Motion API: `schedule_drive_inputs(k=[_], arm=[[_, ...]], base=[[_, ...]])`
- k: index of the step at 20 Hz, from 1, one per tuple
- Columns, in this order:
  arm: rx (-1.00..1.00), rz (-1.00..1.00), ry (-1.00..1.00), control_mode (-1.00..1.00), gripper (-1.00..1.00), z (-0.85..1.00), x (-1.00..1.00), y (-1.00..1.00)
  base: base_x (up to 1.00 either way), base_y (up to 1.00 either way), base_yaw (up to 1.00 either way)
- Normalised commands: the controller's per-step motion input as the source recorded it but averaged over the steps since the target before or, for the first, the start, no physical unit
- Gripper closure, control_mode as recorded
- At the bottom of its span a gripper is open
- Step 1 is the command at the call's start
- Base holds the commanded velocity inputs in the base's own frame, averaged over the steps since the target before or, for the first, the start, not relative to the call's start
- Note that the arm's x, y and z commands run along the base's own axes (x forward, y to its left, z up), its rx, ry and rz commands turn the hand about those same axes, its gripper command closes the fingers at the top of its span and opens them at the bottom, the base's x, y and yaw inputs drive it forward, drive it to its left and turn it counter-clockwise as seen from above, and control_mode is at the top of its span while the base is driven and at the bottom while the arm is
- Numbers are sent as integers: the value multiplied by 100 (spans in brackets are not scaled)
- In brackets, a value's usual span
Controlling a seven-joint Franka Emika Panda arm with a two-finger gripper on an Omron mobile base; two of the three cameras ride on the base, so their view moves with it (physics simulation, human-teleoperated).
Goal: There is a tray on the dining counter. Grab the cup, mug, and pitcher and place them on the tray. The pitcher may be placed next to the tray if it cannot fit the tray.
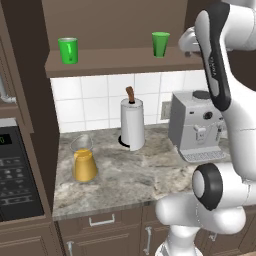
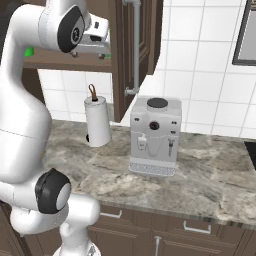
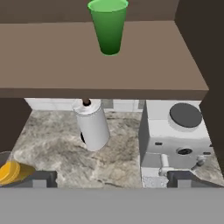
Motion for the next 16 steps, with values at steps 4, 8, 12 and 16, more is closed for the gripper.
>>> schedule_drive_inputs(k=[4, 8, 12, 16], arm=[[0, 0, -24, -100, -100, 0, 9, 0], [-1, 0, -10, -100, -100, 0, 23, 0], [0, 0, -4, -100, -100, 0, 41, 0], [0, 0, 0, -100, -100, 15, 46, 0]], base=[[0, 0, 0], [0, 0, 0], [0, 0, 0], [0, 0, 0]])
